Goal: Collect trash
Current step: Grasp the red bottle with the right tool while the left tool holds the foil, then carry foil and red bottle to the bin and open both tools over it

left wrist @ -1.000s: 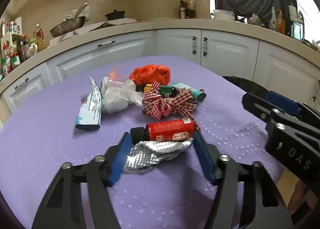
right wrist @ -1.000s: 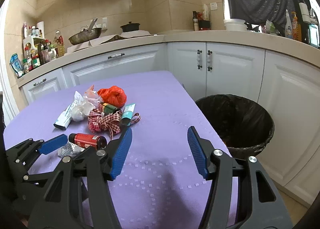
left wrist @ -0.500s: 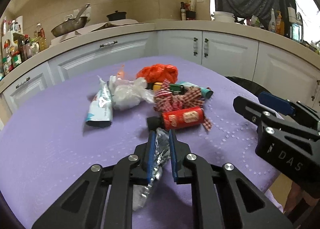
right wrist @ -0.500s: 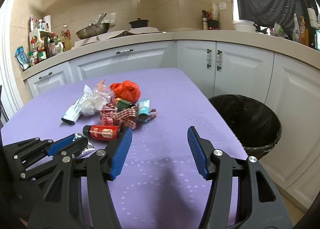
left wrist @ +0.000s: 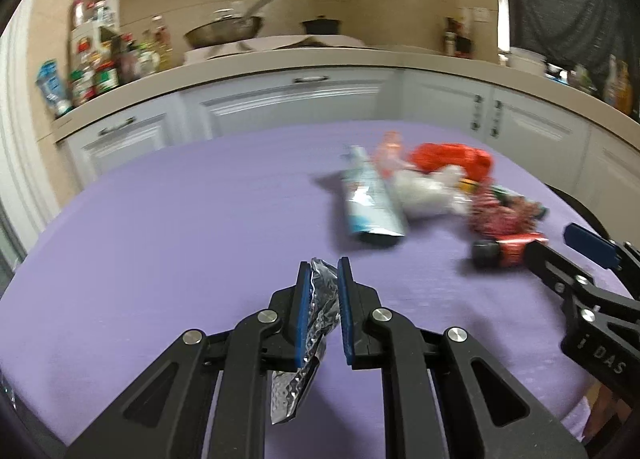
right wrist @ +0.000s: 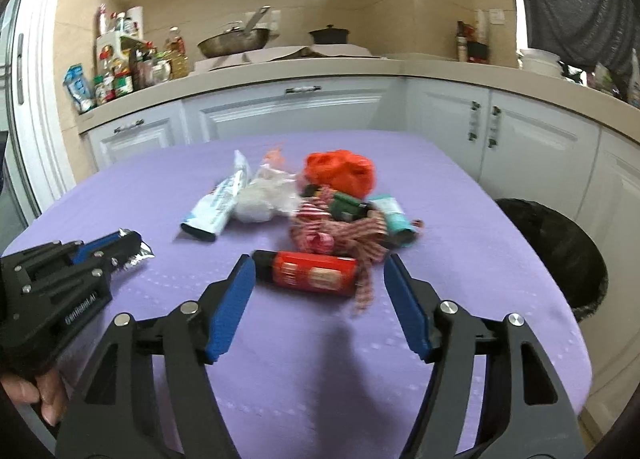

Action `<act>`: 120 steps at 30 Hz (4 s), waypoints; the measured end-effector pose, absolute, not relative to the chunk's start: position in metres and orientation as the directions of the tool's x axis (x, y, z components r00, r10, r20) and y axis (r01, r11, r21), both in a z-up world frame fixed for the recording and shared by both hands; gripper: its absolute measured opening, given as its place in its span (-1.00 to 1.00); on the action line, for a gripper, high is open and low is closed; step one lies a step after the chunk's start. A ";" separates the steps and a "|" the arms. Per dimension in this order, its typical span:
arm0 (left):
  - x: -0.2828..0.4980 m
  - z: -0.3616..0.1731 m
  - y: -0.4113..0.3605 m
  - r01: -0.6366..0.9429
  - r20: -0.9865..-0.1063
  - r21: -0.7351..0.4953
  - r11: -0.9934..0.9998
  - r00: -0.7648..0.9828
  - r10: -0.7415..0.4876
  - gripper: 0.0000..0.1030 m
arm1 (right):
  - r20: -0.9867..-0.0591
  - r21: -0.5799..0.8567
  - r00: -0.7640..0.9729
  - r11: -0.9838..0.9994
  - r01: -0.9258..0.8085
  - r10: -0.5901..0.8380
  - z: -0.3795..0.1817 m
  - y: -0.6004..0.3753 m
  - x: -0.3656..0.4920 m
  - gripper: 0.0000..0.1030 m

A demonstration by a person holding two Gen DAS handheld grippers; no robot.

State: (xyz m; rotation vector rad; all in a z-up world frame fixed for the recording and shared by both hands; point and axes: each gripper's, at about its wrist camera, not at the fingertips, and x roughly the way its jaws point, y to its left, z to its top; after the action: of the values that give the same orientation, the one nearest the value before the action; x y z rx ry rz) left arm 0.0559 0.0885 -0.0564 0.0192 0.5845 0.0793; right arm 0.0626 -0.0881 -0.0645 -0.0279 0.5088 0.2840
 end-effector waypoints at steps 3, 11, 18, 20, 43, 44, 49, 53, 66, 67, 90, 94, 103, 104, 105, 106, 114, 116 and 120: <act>0.057 -0.056 0.109 -0.112 -0.551 0.029 0.993 0.827 0.110 -0.72 | -0.500 0.034 0.828 0.961 -0.276 0.255 -0.064 -0.076 0.068 0.38; 0.062 -0.055 0.137 -0.138 -0.575 -0.044 0.989 0.813 0.088 -0.72 | -0.541 0.032 0.806 0.964 -0.265 0.239 -0.064 -0.062 0.080 0.52; 0.063 -0.056 0.138 -0.127 -0.578 -0.057 0.990 0.813 0.071 -0.72 | -0.546 0.018 0.787 0.943 -0.334 0.289 -0.065 -0.048 0.067 0.52; 0.062 -0.054 0.139 -0.132 -0.576 -0.059 0.989 0.814 0.074 -0.72 | -0.535 0.008 0.794 0.941 -0.338 0.289 -0.063 -0.046 0.064 0.52; 0.065 -0.045 0.152 -0.201 -0.574 -0.032 0.979 0.806 0.147 -0.72 | -0.550 0.044 0.772 0.933 -0.356 0.321 -0.060 -0.048 0.079 0.50; 0.065 -0.046 0.154 -0.204 -0.577 -0.034 0.978 0.803 0.148 -0.72 | -0.552 0.043 0.771 0.934 -0.354 0.318 -0.060 -0.047 0.081 0.49; 0.065 -0.047 0.158 -0.210 -0.583 -0.045 0.977 0.800 0.145 -0.72 | -0.597 0.064 0.726 0.922 -0.381 0.342 -0.066 -0.042 0.091 -0.03; 0.065 -0.047 0.159 -0.209 -0.582 -0.048 0.977 0.801 0.143 -0.72 | -0.621 0.074 0.696 0.911 -0.406 0.361 -0.072 -0.037 0.088 -0.30; 0.063 -0.047 0.155 -0.208 -0.579 -0.039 0.977 0.802 0.147 -0.72 | -0.583 0.080 0.721 0.909 -0.408 0.375 -0.071 -0.046 0.074 -0.55; 0.063 -0.047 0.153 -0.205 -0.577 -0.039 0.978 0.803 0.146 -0.72 | -0.578 0.076 0.727 0.911 -0.406 0.372 -0.069 -0.047 0.073 -0.55; 0.078 -0.013 0.010 0.099 -0.494 -0.030 0.995 0.864 -0.101 -0.72 | -0.456 0.085 0.877 0.988 -0.131 0.155 -0.035 -0.189 0.075 -0.55; 0.091 -0.004 -0.029 0.175 -0.471 -0.017 0.984 0.867 -0.163 -0.72 | -0.438 0.084 0.894 0.995 -0.062 0.093 -0.030 -0.223 0.078 -0.55; 0.118 0.008 -0.105 0.294 -0.436 -0.002 0.956 0.860 -0.265 -0.72 | -0.408 0.094 0.913 0.994 0.055 -0.012 -0.021 -0.296 0.092 -0.55; 0.121 0.008 -0.112 0.300 -0.436 -0.001 0.954 0.858 -0.271 -0.72 | -0.406 0.090 0.914 0.994 0.062 -0.020 -0.020 -0.301 0.095 -0.55; 0.126 0.008 -0.121 0.310 -0.437 -0.004 0.951 0.854 -0.281 -0.72 | -0.404 0.087 0.914 0.994 0.069 -0.028 -0.020 -0.306 0.097 -0.55; 0.130 0.009 -0.128 0.317 -0.438 -0.006 0.948 0.852 -0.287 -0.72 | -0.402 0.086 0.915 0.993 0.077 -0.036 -0.020 -0.313 0.100 -0.55; 0.156 0.006 -0.179 0.358 -0.442 0.026 0.933 0.841 -0.310 -0.72 | -0.394 0.095 0.916 0.988 0.125 -0.078 -0.024 -0.356 0.121 -0.55; 0.163 0.004 -0.189 0.364 -0.449 0.026 0.931 0.836 -0.314 -0.72 | -0.396 0.098 0.914 0.986 0.133 -0.084 -0.026 -0.365 0.128 -0.55; 0.178 -0.001 -0.207 0.374 -0.469 0.034 0.927 0.825 -0.316 -0.72 | -0.404 0.101 0.910 0.985 0.140 -0.088 -0.032 -0.375 0.138 -0.55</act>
State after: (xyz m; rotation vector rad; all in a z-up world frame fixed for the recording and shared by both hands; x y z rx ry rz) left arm 0.1778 -0.2072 -0.0014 0.1268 0.4757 -0.3679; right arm 0.1378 -0.3746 -0.0318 0.1291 0.4103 -0.1181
